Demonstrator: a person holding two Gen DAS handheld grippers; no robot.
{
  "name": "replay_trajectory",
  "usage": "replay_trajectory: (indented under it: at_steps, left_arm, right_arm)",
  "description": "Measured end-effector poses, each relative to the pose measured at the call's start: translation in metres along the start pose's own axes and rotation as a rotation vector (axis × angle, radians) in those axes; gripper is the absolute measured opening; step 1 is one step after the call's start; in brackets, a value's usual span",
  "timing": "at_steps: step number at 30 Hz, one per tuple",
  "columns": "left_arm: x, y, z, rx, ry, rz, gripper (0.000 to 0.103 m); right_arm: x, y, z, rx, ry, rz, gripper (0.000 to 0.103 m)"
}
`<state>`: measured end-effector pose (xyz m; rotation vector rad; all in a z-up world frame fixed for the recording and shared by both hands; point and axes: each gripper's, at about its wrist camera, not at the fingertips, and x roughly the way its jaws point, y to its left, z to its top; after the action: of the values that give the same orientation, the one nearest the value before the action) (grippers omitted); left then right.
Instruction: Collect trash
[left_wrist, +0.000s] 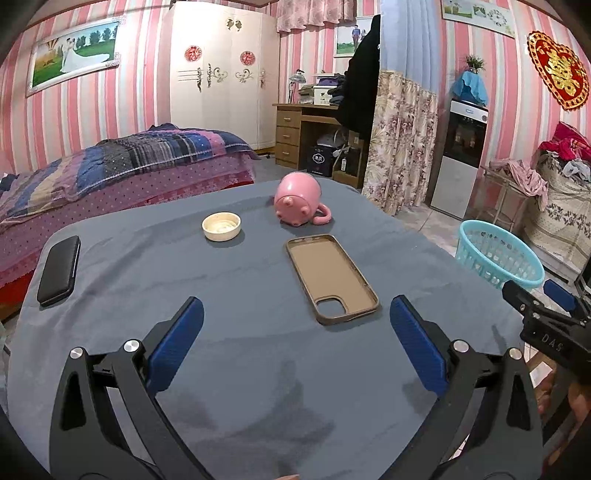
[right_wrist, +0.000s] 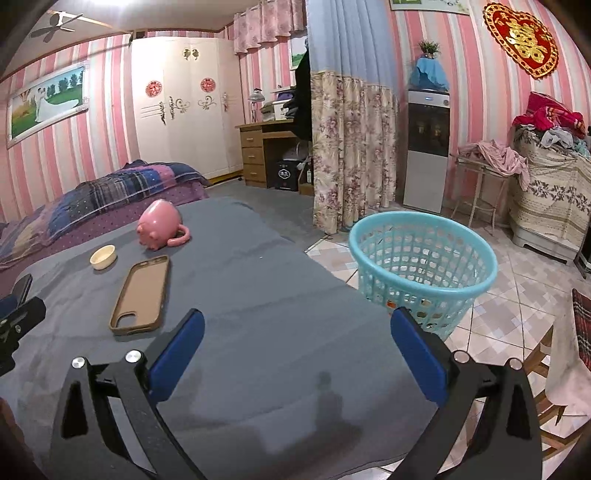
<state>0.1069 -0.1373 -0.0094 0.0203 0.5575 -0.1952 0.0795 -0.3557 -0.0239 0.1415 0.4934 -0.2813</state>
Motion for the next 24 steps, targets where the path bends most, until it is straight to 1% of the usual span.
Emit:
replay_trajectory:
  at_steps: [5, 8, 13, 24]
  left_arm:
    - [0.001, 0.004, 0.000, -0.008, -0.004, 0.005, 0.098]
    - [0.002, 0.005, 0.000, -0.020, -0.004, -0.011, 0.098]
    - [0.001, 0.001, 0.000, -0.001, -0.015, -0.012, 0.098]
    - [-0.008, 0.000, -0.001, 0.010, -0.035, -0.024, 0.098]
  right_arm:
    - [0.002, 0.008, -0.002, -0.008, 0.002, 0.010, 0.099]
    - [-0.001, 0.013, -0.003, -0.021, -0.018, 0.005, 0.099]
    - [-0.004, 0.023, -0.007, -0.039, -0.037, 0.002, 0.099]
    - [-0.013, 0.035, -0.011, -0.053, -0.058, 0.032, 0.099]
